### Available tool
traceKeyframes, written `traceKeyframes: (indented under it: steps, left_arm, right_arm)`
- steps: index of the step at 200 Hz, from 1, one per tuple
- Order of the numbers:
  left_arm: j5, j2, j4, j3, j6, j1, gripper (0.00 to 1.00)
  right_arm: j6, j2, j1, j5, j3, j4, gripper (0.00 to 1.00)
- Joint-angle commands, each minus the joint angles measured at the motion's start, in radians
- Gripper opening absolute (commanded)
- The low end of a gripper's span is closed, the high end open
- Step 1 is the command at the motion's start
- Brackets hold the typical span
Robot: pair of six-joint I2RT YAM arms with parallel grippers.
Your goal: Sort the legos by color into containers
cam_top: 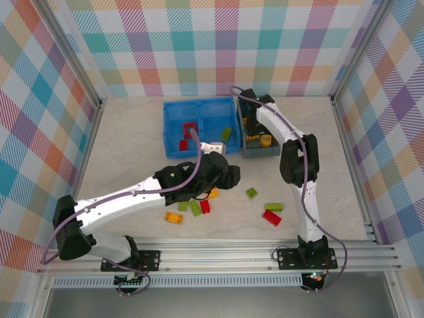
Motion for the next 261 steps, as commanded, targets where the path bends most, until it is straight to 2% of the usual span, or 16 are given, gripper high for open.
traceKeyframes:
  steps: [1,34,60,79,95,114,150,175,207,228,261]
  left_arm:
    - [-0.045,-0.04,-0.108,-0.033,-0.057,0.012,0.67]
    - [-0.039,-0.034,-0.202,-0.111,-0.135,0.036,0.67]
    - [0.028,0.004,-0.187,-0.155,-0.123,0.102,0.7]
    - [0.095,0.063,-0.133,-0.146,-0.017,0.146,0.79]
    - [0.125,0.139,-0.129,-0.105,0.096,0.183,0.85]
    - [0.199,0.251,-0.126,-0.05,0.207,0.227,0.86]
    - [0.248,0.404,-0.107,0.021,0.291,0.259,0.87]
    - [0.237,0.489,-0.1,0.067,0.322,0.276,0.87]
    - [0.226,0.553,-0.073,0.099,0.342,0.299,0.84]
    - [0.234,0.597,-0.081,0.136,0.35,0.304,0.77]
    - [0.23,0.619,-0.074,0.148,0.353,0.304,0.58]
  right_arm:
    - [0.001,-0.148,0.029,-0.012,0.0,-0.003,0.58]
    - [-0.012,-0.398,0.103,-0.055,-0.115,0.067,0.58]
    - [0.009,-0.688,0.166,-0.197,-0.415,0.211,0.61]
    - [0.042,-0.899,0.237,-0.266,-0.66,0.292,0.69]
    - [0.108,-1.058,0.272,-0.393,-0.859,0.348,0.75]
    - [0.187,-1.22,0.314,-0.522,-1.055,0.411,0.81]
    - [0.286,-1.477,0.372,-0.613,-1.254,0.426,0.88]
    - [0.32,-1.567,0.376,-0.63,-1.29,0.376,0.89]
    - [0.323,-1.591,0.375,-0.631,-1.281,0.342,0.88]
    - [0.331,-1.579,0.375,-0.636,-1.285,0.357,0.88]
    - [0.338,-1.556,0.377,-0.644,-1.287,0.383,0.86]
